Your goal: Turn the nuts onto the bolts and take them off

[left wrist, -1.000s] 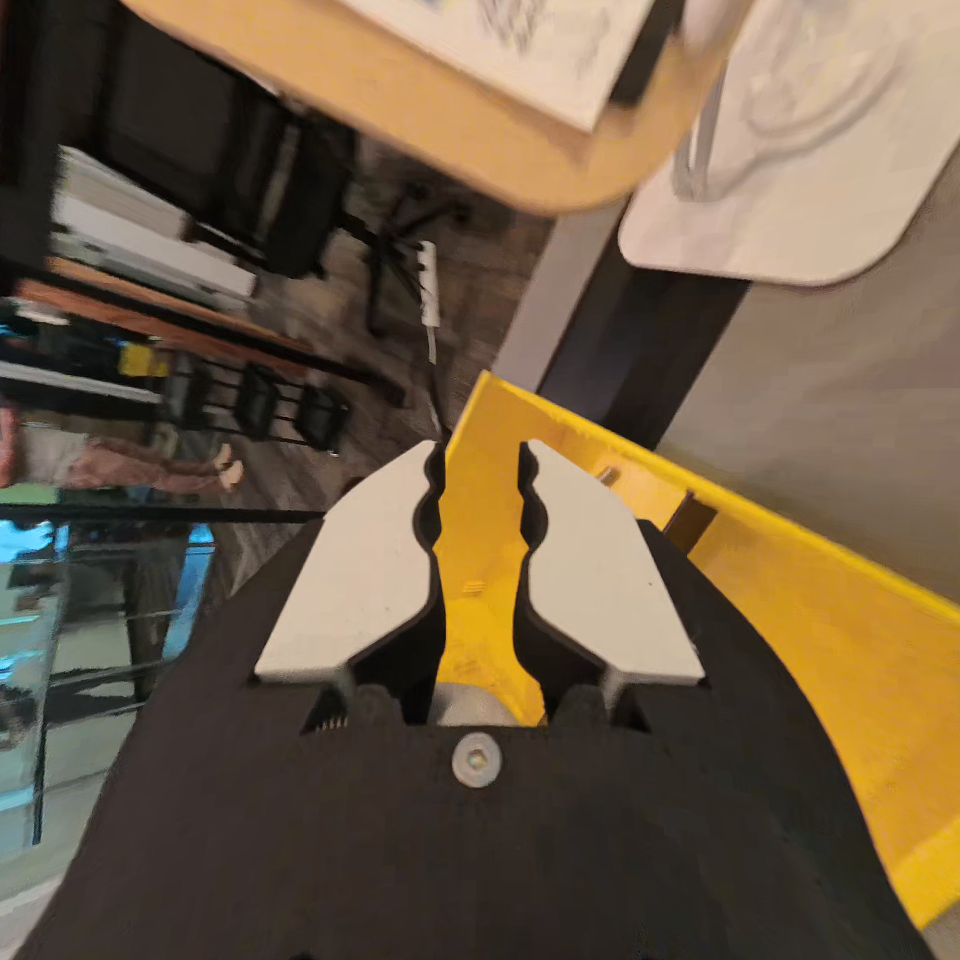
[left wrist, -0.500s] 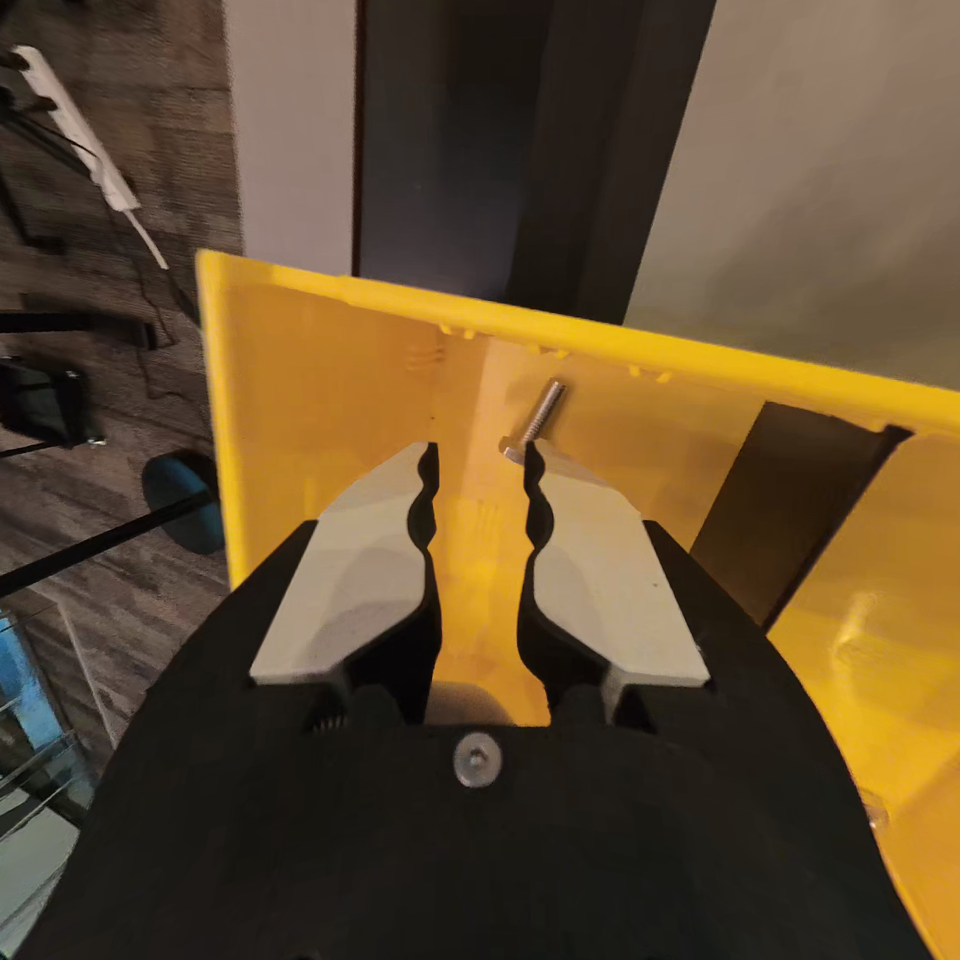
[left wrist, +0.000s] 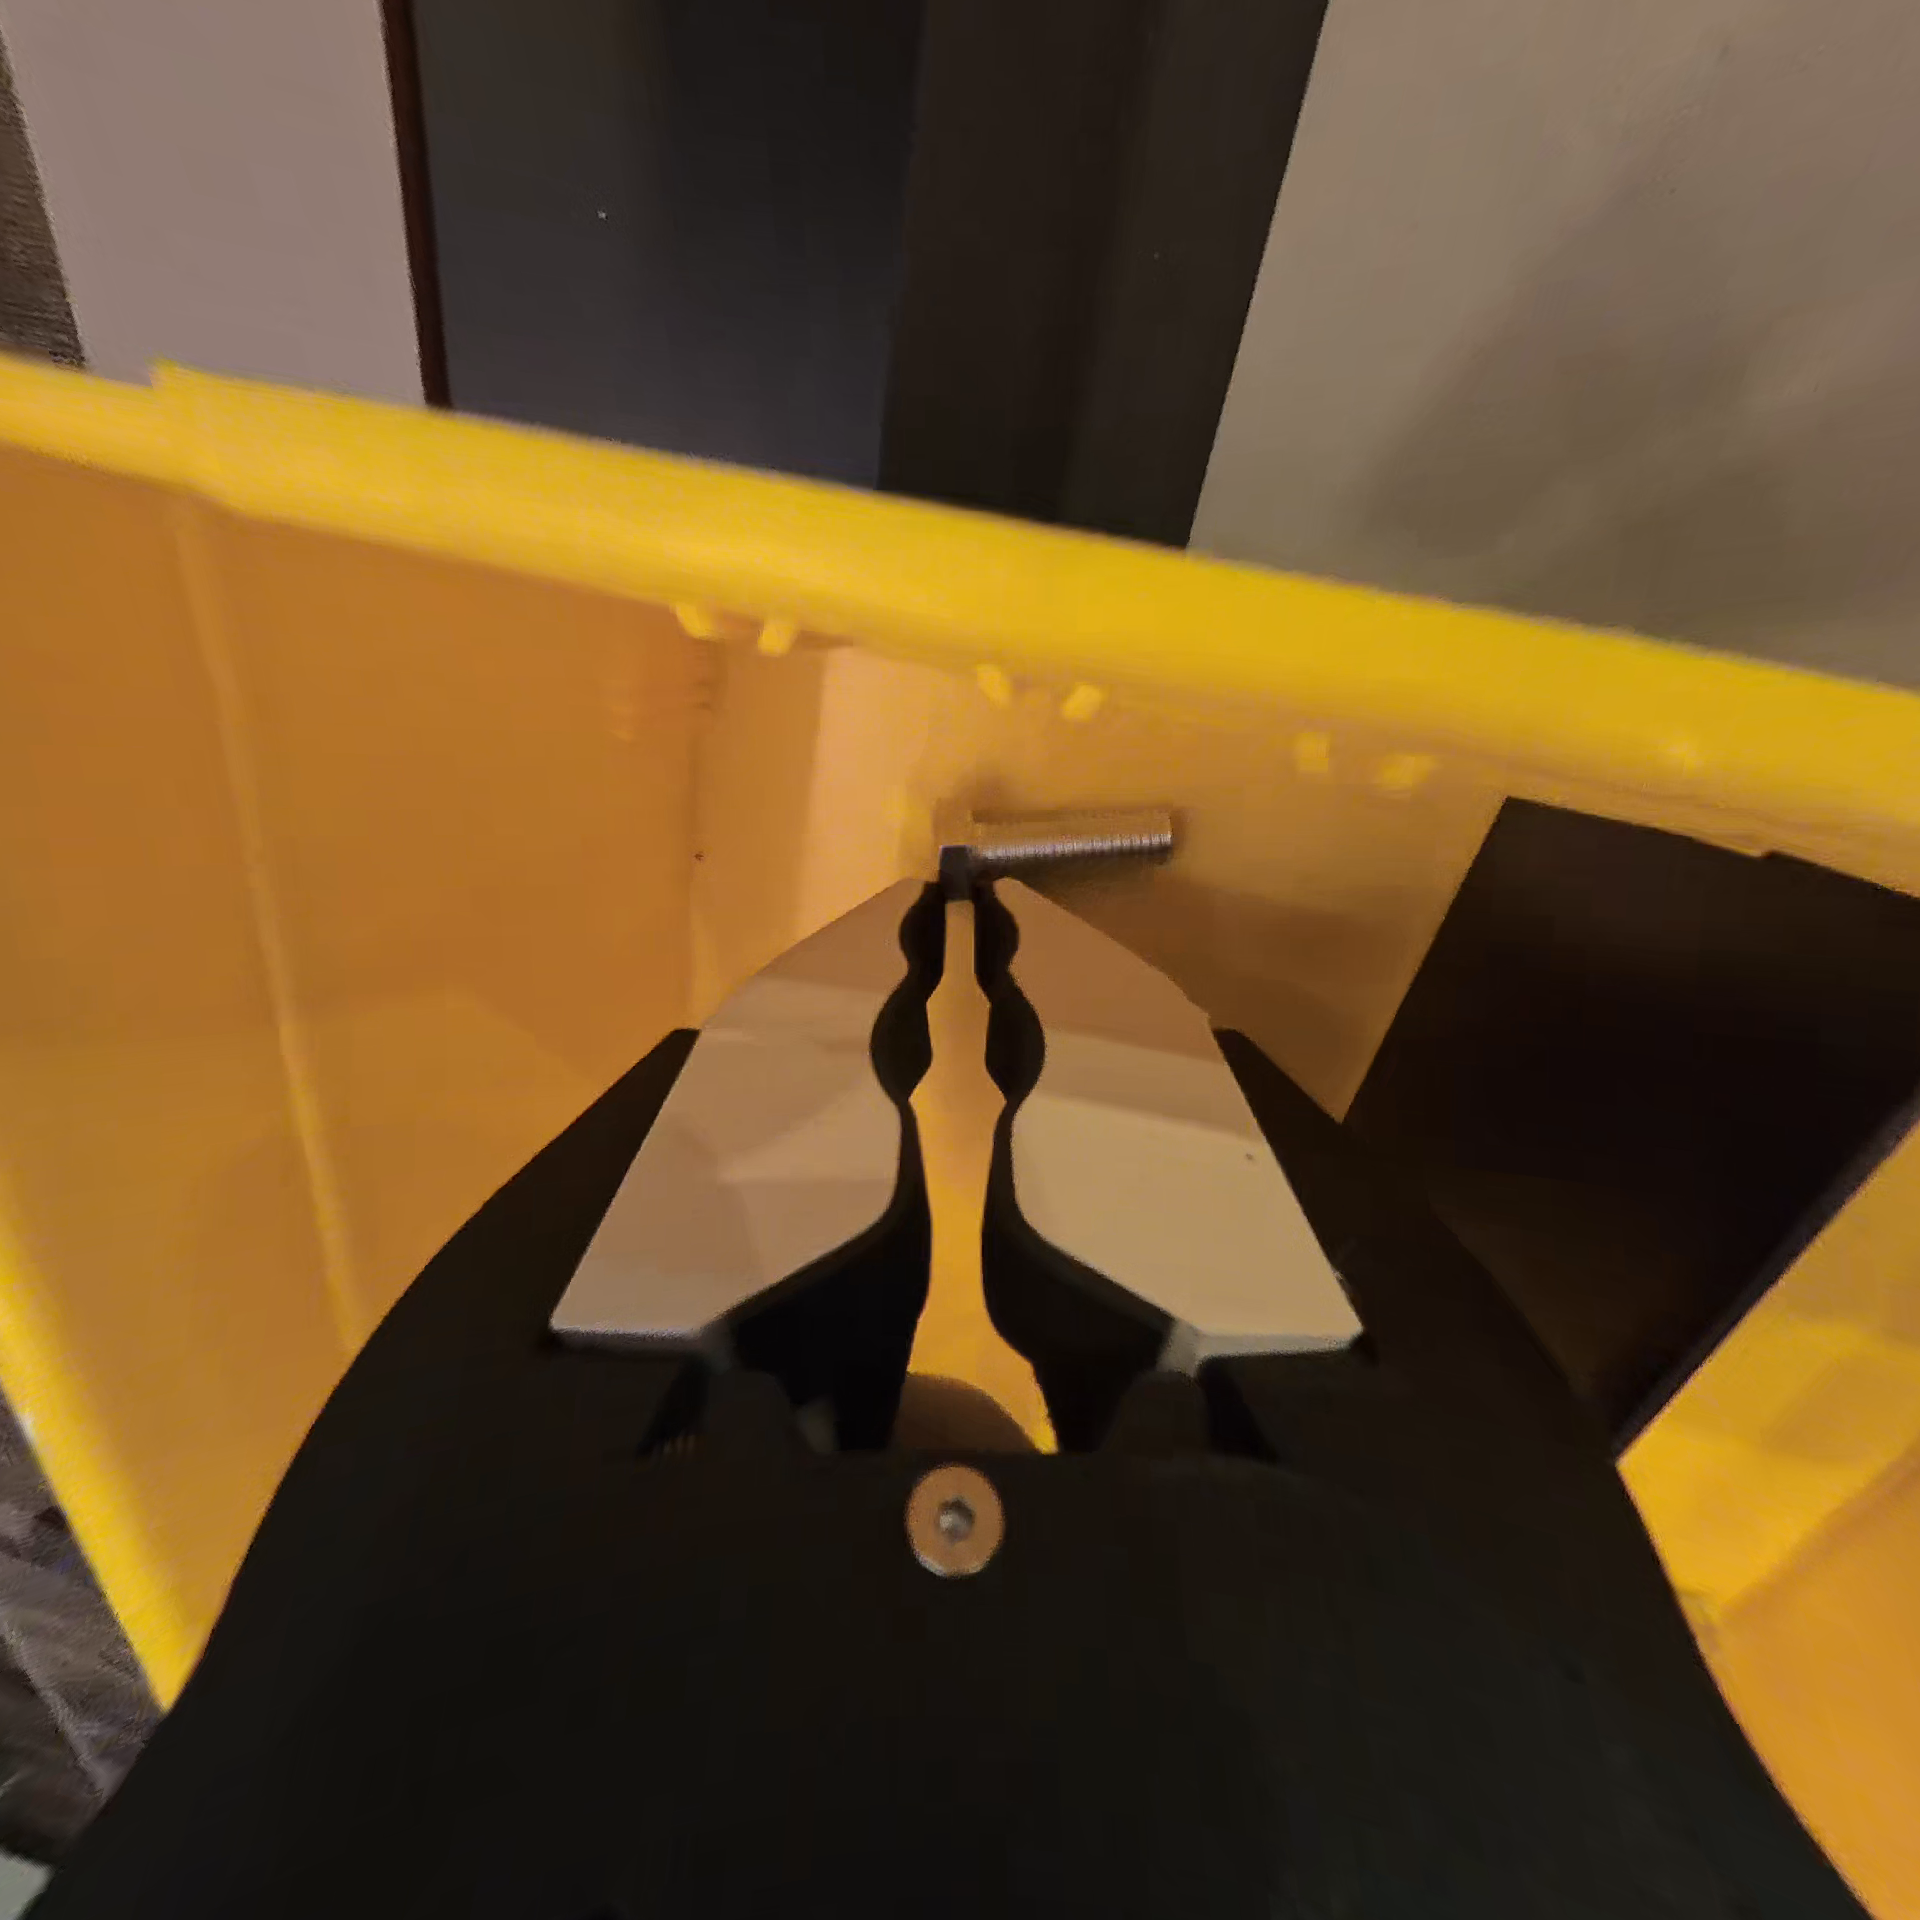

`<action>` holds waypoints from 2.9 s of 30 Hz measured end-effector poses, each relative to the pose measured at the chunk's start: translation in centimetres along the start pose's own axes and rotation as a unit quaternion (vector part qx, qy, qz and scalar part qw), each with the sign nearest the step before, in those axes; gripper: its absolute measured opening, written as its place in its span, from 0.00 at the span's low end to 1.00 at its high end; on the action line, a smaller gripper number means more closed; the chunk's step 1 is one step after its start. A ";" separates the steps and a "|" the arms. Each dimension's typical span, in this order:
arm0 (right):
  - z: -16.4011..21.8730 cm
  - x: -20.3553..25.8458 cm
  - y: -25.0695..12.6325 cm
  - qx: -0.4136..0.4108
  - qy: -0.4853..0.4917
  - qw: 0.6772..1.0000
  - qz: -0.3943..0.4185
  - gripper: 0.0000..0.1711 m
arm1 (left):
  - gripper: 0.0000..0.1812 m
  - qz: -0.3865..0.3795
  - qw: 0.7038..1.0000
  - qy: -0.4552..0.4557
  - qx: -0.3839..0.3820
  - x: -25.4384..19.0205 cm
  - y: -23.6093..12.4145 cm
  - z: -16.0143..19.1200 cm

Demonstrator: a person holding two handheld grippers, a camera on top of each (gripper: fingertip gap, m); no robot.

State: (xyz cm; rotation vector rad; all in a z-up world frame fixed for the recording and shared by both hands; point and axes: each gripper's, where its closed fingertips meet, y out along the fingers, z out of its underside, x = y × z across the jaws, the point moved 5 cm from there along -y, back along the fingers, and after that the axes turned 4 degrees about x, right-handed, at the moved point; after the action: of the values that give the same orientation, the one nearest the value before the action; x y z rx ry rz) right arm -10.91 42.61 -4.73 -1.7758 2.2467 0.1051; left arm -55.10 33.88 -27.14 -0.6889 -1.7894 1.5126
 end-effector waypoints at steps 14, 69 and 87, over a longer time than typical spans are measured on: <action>0.0 -0.7 -0.7 -0.007 0.012 1.000 0.005 0.11 | 0.01 -0.048 0.998 -0.023 -0.024 0.2 -2.0 1.5; -2.8 13.9 8.4 -0.048 0.113 0.973 -0.195 0.17 | 0.09 -0.529 0.817 0.077 -0.217 -14.9 -23.4 -11.0; -3.4 14.7 8.4 -0.074 0.154 0.962 -0.214 0.10 | 0.09 -0.545 0.781 0.212 -0.217 -20.5 -24.0 -19.1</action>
State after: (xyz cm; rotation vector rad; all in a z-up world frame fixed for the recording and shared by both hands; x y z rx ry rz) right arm -22.63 30.01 -6.24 -2.4656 2.0234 -0.1011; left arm -26.58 25.65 -5.18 -0.0659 -1.6573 0.1400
